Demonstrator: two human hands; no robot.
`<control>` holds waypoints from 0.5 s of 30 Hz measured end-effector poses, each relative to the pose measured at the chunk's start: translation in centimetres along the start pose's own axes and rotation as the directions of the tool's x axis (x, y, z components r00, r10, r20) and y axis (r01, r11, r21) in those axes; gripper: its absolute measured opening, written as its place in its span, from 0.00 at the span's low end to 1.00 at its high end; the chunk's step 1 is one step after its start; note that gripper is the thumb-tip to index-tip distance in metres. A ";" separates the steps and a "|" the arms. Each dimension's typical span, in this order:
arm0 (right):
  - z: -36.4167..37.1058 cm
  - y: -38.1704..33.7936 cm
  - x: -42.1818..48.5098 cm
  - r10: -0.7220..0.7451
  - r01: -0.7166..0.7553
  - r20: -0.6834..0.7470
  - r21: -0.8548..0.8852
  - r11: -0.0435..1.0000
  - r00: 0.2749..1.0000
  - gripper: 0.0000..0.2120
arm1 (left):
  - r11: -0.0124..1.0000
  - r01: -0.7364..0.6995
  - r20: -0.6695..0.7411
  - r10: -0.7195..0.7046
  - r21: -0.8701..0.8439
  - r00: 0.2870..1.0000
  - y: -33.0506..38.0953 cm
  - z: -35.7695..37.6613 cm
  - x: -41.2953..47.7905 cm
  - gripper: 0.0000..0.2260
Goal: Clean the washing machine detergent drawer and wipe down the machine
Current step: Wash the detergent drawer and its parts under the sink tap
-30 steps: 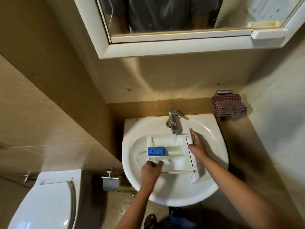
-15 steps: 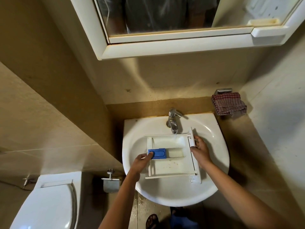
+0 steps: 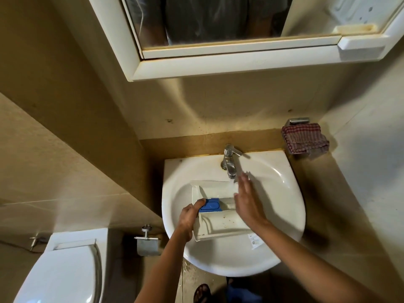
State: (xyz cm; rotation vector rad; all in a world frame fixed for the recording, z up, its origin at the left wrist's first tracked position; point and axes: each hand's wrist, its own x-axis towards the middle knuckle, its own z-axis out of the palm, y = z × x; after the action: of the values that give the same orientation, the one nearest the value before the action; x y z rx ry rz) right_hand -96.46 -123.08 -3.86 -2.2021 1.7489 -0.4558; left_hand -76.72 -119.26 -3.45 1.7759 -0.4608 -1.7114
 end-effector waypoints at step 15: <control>1.9 1.1 -0.7 -0.063 -0.019 0.414 0.192 0.981 0.908 0.25 | 0.991 -0.021 -0.061 0.030 0.131 0.998 1.0 0.4 1.4 0.27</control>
State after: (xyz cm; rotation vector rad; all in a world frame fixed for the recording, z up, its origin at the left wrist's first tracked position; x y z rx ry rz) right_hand -96.74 -122.55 -6.10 -2.0006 1.3901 -0.1308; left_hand -76.80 -120.96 -3.82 1.9014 -0.5769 -1.6358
